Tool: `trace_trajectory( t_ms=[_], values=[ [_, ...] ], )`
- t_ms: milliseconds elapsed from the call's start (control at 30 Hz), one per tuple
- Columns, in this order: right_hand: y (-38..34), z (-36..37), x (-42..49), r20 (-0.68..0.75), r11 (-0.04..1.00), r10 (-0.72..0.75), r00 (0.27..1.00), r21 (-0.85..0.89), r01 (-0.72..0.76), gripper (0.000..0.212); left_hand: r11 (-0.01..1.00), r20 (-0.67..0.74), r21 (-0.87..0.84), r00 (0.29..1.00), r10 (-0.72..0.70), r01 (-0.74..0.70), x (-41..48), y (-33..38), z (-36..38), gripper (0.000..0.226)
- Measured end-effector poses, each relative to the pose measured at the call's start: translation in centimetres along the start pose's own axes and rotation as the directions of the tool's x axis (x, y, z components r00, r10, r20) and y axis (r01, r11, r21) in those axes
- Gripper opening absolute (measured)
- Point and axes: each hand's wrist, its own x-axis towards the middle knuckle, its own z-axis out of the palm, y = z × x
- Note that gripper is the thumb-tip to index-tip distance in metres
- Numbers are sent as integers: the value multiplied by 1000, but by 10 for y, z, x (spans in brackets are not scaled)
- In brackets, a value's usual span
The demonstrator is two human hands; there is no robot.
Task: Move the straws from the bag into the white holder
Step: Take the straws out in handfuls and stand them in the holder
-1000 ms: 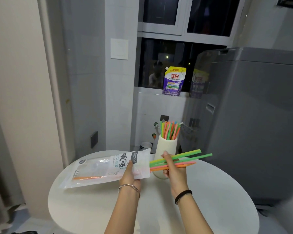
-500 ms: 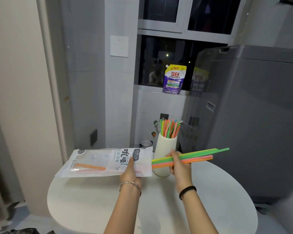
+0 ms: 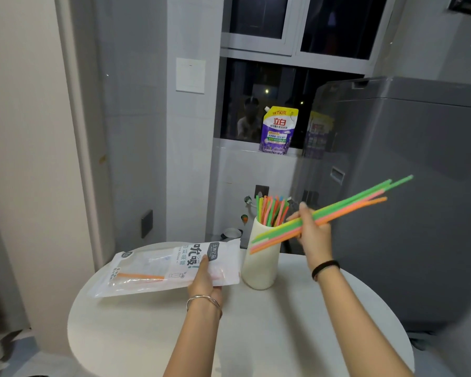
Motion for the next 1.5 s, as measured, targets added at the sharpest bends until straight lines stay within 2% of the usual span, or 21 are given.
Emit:
trace_trajectory(
  t_ms=[233,467,733,967,1100,1233,1500],
  values=[
    [-35,16,50,47,966,-184,982,-174,190,42,1000,7,26,1000,-10,10,9,1,0,47],
    [-28,31,74,126,925,-198,972,-306,227,43,998,13,59,1000,1,-2,12,2,-3,46],
    [-23,33,89,227,831,-243,943,-453,323,45,996,15,85,1000,-5,4,15,7,-2,47],
    [-15,42,82,349,664,-179,920,-647,374,47,999,5,54,1000,-3,3,15,7,-3,48],
    [-10,46,81,349,704,-156,924,-617,352,46,999,10,48,1000,-16,15,14,9,-2,48],
    [-14,46,86,283,733,-205,937,-590,339,50,999,17,39,1000,-9,9,14,12,-1,47],
    [-16,48,87,240,690,-284,928,-621,371,57,998,20,60,1000,-22,21,11,11,-2,48]
  ],
)
